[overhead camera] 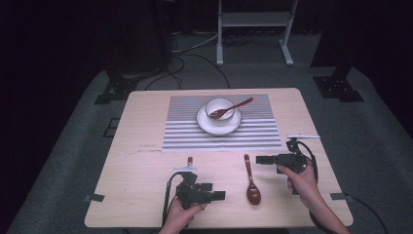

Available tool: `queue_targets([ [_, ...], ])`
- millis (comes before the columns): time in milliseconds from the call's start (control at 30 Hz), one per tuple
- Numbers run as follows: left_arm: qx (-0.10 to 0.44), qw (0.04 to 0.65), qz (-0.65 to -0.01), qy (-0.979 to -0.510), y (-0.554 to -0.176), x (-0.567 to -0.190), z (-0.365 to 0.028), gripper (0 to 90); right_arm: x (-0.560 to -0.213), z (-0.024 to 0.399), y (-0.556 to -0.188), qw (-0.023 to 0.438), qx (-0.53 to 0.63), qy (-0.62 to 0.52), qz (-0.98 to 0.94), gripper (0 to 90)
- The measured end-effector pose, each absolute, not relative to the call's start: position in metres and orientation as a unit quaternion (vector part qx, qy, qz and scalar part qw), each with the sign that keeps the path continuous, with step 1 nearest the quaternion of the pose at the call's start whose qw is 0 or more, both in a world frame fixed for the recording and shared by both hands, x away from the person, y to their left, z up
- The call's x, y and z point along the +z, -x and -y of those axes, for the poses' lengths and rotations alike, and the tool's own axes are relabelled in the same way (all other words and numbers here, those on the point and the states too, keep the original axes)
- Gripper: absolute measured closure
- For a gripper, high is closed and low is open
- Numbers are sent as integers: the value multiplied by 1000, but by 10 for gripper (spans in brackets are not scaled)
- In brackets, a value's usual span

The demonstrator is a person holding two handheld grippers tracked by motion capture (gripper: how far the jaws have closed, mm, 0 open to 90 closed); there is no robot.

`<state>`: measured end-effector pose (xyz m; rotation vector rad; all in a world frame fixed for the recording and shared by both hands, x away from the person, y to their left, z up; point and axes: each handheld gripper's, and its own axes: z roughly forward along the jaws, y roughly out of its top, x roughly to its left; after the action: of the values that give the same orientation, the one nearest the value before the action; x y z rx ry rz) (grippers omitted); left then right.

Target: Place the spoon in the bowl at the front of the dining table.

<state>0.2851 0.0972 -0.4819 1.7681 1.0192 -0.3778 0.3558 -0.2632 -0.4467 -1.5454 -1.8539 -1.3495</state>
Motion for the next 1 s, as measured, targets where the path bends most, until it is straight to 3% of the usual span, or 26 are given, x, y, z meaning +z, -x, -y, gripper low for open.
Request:
queue_targets([
  [1000, -149, 510, -421, -735, -285, -480, -98, 101, -459, 270, -308, 185, -502, 543, 647, 482],
])
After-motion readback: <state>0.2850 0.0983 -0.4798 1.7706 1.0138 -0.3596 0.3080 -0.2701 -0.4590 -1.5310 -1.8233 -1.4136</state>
